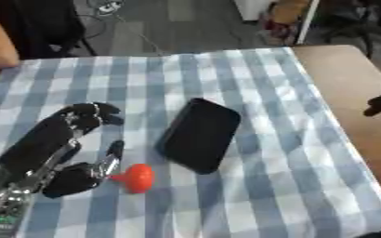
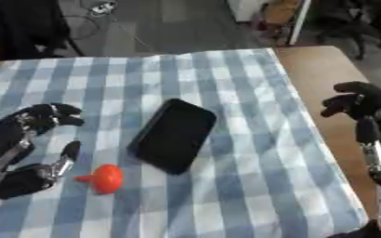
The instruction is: Pick up objects on the table and place them in the box.
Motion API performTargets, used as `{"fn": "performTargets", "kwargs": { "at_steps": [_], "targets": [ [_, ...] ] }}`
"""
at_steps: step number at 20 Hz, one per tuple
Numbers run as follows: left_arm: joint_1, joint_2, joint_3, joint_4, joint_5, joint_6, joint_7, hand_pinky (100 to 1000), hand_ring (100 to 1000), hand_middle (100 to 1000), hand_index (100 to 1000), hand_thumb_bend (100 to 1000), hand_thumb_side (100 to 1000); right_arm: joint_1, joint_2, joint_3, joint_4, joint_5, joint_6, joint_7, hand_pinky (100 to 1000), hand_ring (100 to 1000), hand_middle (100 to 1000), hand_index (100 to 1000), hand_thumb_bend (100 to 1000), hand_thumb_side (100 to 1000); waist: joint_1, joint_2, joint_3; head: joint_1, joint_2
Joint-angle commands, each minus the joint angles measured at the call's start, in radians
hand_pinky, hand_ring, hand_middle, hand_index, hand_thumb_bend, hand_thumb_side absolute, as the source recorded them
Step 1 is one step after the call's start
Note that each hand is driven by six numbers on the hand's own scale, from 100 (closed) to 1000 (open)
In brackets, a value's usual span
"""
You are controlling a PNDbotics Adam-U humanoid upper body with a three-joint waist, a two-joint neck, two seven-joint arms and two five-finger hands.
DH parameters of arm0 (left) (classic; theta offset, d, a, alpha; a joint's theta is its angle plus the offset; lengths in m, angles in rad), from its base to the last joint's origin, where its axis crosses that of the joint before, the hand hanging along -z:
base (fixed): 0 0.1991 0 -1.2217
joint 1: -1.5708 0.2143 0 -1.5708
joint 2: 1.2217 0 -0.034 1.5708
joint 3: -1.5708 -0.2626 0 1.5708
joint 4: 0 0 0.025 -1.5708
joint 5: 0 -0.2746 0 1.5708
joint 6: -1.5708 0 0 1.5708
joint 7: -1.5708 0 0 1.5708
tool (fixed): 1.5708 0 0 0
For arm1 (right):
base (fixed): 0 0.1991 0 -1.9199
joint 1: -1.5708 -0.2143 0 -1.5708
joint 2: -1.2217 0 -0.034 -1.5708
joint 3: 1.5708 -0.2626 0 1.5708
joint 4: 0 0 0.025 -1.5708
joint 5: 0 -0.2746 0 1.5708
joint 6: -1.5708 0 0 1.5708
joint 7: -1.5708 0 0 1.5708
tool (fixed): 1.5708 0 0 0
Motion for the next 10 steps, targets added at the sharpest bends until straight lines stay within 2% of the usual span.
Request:
{"fn": "performTargets", "kwargs": {
  "at_steps": [1,10],
  "targets": [
    [-0.026,0.029,-0.022,0.033,-0.057,-0.04,0.013,884,782,791,821,333,843,-0.01,-0.019,0.001,-0.008,-0.009,-0.164,0.168,611,697,774,876,100,459,-0.001,-0.009,-0.001,0.003,-0.005],
    [-0.042,0.034,-0.043,0.117,-0.136,-0.084,0.038,888,782,763,829,368,862,-0.01,-0.019,0.001,-0.007,-0.012,-0.165,0.172,611,697,773,874,100,459,-0.001,-0.009,-0.002,0.003,-0.006]
  ]
}}
